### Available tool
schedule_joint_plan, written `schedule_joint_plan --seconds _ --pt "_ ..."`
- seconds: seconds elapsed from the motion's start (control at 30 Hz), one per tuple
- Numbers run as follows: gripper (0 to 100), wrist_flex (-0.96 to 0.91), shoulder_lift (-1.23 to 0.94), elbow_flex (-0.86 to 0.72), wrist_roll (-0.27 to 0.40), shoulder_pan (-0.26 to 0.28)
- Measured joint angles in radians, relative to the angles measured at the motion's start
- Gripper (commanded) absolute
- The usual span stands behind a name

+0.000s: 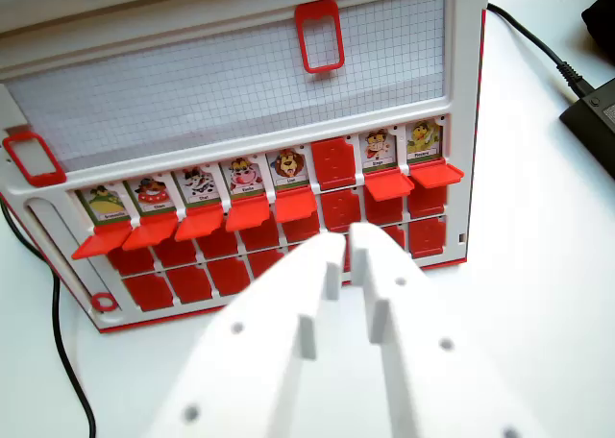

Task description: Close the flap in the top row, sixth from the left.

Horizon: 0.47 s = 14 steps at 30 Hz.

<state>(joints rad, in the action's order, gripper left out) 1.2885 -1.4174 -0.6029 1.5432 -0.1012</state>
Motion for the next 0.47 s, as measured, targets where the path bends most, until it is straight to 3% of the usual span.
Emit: schedule_joint_plan --seconds 0.2,0.47 --pt "0 0.107 -0.218 -0.08 0.092 0.043" --pt "0 0.258 -0.379 -0.08 0.123 0.095"
